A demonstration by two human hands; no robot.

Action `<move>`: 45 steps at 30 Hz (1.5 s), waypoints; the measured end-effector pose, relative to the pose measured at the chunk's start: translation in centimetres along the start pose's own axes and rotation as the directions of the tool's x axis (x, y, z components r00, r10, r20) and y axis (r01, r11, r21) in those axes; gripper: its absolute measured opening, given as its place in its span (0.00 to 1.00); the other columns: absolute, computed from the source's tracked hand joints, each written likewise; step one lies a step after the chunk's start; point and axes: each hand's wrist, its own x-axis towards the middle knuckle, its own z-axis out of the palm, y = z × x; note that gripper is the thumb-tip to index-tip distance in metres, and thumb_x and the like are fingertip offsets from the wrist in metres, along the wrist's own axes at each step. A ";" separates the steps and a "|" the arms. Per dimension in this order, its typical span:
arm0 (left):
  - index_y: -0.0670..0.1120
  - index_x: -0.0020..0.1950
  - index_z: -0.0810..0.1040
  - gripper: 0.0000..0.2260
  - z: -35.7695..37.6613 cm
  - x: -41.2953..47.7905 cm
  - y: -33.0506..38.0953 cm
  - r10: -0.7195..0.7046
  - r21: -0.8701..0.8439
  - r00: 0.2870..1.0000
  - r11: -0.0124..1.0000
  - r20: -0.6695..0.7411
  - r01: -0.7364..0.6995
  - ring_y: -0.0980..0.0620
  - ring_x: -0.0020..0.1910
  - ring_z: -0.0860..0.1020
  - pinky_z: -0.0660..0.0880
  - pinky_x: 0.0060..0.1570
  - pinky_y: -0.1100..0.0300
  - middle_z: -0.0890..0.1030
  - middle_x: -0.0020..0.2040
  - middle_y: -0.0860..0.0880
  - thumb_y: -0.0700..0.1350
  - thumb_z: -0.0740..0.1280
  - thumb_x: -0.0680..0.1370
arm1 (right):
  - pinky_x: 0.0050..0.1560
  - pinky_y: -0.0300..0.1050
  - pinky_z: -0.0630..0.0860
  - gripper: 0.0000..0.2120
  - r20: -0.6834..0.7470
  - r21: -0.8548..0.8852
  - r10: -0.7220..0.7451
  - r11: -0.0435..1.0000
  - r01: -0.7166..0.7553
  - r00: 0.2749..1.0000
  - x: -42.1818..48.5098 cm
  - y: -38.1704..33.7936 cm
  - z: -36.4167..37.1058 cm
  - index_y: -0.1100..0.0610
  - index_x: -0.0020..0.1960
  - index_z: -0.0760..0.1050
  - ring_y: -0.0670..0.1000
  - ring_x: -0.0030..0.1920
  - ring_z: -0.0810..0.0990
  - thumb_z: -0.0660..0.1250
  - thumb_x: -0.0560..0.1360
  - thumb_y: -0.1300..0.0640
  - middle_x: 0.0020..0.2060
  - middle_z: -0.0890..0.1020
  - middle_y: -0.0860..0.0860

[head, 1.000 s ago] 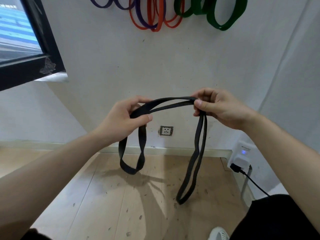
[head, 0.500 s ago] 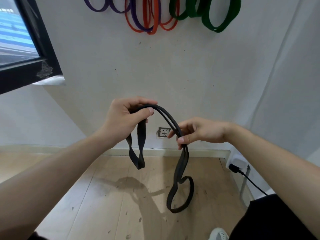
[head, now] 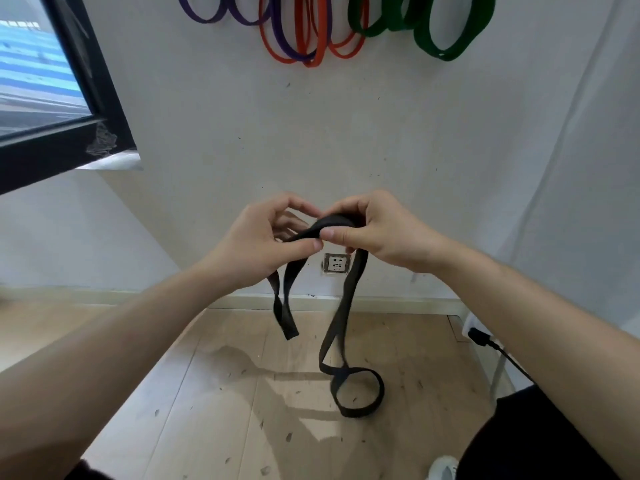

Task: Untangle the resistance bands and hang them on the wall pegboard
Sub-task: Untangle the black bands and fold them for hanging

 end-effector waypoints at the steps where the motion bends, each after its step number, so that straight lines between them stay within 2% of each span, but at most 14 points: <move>1: 0.49 0.56 0.79 0.14 -0.1 -0.1 -0.1 -0.014 0.014 1.000 1.000 0.015 0.014 0.49 0.45 0.85 0.79 0.47 0.61 0.87 0.43 0.46 0.37 0.76 0.73 | 0.41 0.43 0.79 0.08 -0.003 -0.066 -0.008 0.998 0.007 1.000 0.0 -0.2 -0.1 0.57 0.54 0.84 0.47 0.38 0.79 0.73 0.76 0.57 0.42 0.84 0.59; 3: 0.49 0.55 0.80 0.14 -0.3 -0.1 -0.3 -0.044 0.010 0.998 0.999 0.034 0.044 0.50 0.46 0.85 0.80 0.49 0.60 0.87 0.44 0.46 0.37 0.76 0.74 | 0.38 0.42 0.78 0.06 -0.016 -0.096 -0.017 0.995 0.015 1.000 0.0 -0.4 -0.4 0.56 0.53 0.84 0.44 0.36 0.78 0.72 0.77 0.56 0.38 0.84 0.52; 6: 0.47 0.56 0.81 0.13 -1.0 -0.1 -1.0 -0.129 -0.086 0.985 0.987 0.111 0.139 0.49 0.52 0.85 0.78 0.58 0.55 0.87 0.48 0.46 0.40 0.76 0.73 | 0.36 0.39 0.73 0.02 -0.083 0.094 0.019 0.995 -0.011 0.996 0.1 0.0 -1.3 0.56 0.49 0.82 0.43 0.30 0.74 0.70 0.78 0.60 0.29 0.79 0.42; 10: 0.46 0.55 0.84 0.08 -1.6 -0.4 -2.7 -0.211 -0.009 0.950 0.976 0.232 0.219 0.51 0.56 0.84 0.74 0.65 0.54 0.87 0.52 0.47 0.40 0.74 0.76 | 0.34 0.42 0.71 0.02 -0.133 0.306 0.100 0.950 -0.055 0.986 0.2 0.7 -3.0 0.61 0.48 0.81 0.48 0.28 0.69 0.70 0.77 0.63 0.28 0.72 0.49; 14: 0.44 0.58 0.84 0.09 -1.1 -0.8 -4.7 -0.265 0.106 0.878 0.964 0.399 0.243 0.51 0.59 0.82 0.75 0.63 0.59 0.86 0.56 0.47 0.38 0.71 0.78 | 0.33 0.41 0.71 0.04 -0.180 0.373 0.163 0.924 -0.086 0.970 -0.2 1.5 -3.8 0.63 0.47 0.82 0.47 0.27 0.67 0.70 0.77 0.62 0.29 0.72 0.49; 18: 0.43 0.58 0.84 0.09 -0.9 -1.0 -5.7 -0.308 0.131 0.837 0.951 0.451 0.279 0.55 0.57 0.82 0.74 0.60 0.62 0.86 0.56 0.49 0.36 0.69 0.79 | 0.33 0.41 0.71 0.04 -0.209 0.363 0.210 0.924 -0.123 0.955 -0.7 2.5 -4.8 0.62 0.48 0.82 0.48 0.27 0.67 0.70 0.78 0.62 0.31 0.72 0.51; 22: 0.40 0.55 0.82 0.09 -0.9 -0.7 -5.9 -0.322 -0.047 0.868 0.930 0.378 0.365 0.46 0.49 0.84 0.80 0.57 0.54 0.85 0.49 0.39 0.37 0.74 0.76 | 0.33 0.41 0.71 0.05 -0.237 0.358 0.249 0.921 -0.154 0.939 -1.2 3.4 -5.7 0.63 0.49 0.82 0.48 0.28 0.67 0.70 0.78 0.61 0.31 0.73 0.50; 24: 0.41 0.54 0.83 0.09 -0.8 -0.4 -5.8 -0.337 -0.080 0.893 0.924 0.299 0.375 0.47 0.44 0.84 0.82 0.52 0.51 0.85 0.45 0.41 0.39 0.75 0.75 | 0.34 0.42 0.71 0.08 -0.241 0.331 0.267 0.926 -0.180 0.933 -1.3 4.0 -5.9 0.65 0.52 0.82 0.49 0.28 0.67 0.71 0.78 0.60 0.34 0.70 0.57; 27: 0.43 0.52 0.83 0.05 -0.4 -0.1 -5.2 -0.342 -0.074 0.924 0.931 0.172 0.358 0.52 0.39 0.82 0.80 0.37 0.59 0.85 0.41 0.49 0.39 0.73 0.77 | 0.36 0.43 0.72 0.11 -0.222 0.292 0.291 0.930 -0.221 0.931 -1.5 4.6 -6.1 0.67 0.53 0.81 0.50 0.28 0.68 0.71 0.77 0.58 0.31 0.69 0.55; 29: 0.43 0.52 0.80 0.05 -0.3 0.1 -5.0 -0.344 -0.100 0.933 0.930 0.103 0.354 0.52 0.37 0.80 0.78 0.35 0.61 0.86 0.42 0.51 0.39 0.72 0.77 | 0.36 0.43 0.72 0.13 -0.209 0.282 0.300 0.930 -0.236 0.931 -1.6 4.7 -6.2 0.68 0.54 0.81 0.51 0.28 0.69 0.71 0.78 0.58 0.29 0.69 0.55; 32: 0.44 0.56 0.78 0.08 -0.6 0.5 -5.1 -0.373 -0.156 0.926 0.913 0.051 0.376 0.50 0.39 0.80 0.79 0.36 0.59 0.87 0.48 0.48 0.37 0.70 0.78 | 0.37 0.44 0.72 0.13 -0.197 0.271 0.305 0.930 -0.248 0.932 -1.6 4.9 -6.4 0.68 0.55 0.80 0.50 0.29 0.69 0.71 0.77 0.57 0.31 0.69 0.56; 37: 0.39 0.59 0.81 0.11 -1.5 0.7 -5.4 -0.380 -0.312 0.923 0.871 0.063 0.379 0.46 0.47 0.79 0.83 0.47 0.53 0.79 0.45 0.45 0.35 0.71 0.77 | 0.39 0.46 0.72 0.13 -0.202 0.223 0.342 0.929 -0.297 0.918 -1.7 5.3 -6.5 0.68 0.54 0.80 0.51 0.29 0.69 0.71 0.78 0.58 0.30 0.70 0.54; 42: 0.40 0.62 0.81 0.13 -2.6 0.7 -5.4 -0.365 -0.354 0.923 0.852 0.126 0.385 0.45 0.59 0.82 0.75 0.63 0.51 0.84 0.52 0.42 0.34 0.64 0.80 | 0.40 0.48 0.72 0.15 -0.219 0.189 0.364 0.926 -0.326 0.905 -1.6 5.9 -6.6 0.70 0.55 0.79 0.51 0.29 0.70 0.71 0.78 0.57 0.29 0.70 0.54; 45: 0.38 0.63 0.80 0.17 -2.8 0.4 -5.5 -0.317 -0.340 0.942 0.879 0.108 0.335 0.46 0.51 0.84 0.79 0.58 0.54 0.82 0.48 0.44 0.35 0.69 0.75 | 0.40 0.49 0.72 0.14 -0.223 0.164 0.368 0.927 -0.337 0.903 -1.5 6.2 -6.6 0.69 0.54 0.80 0.51 0.29 0.70 0.71 0.78 0.57 0.29 0.70 0.52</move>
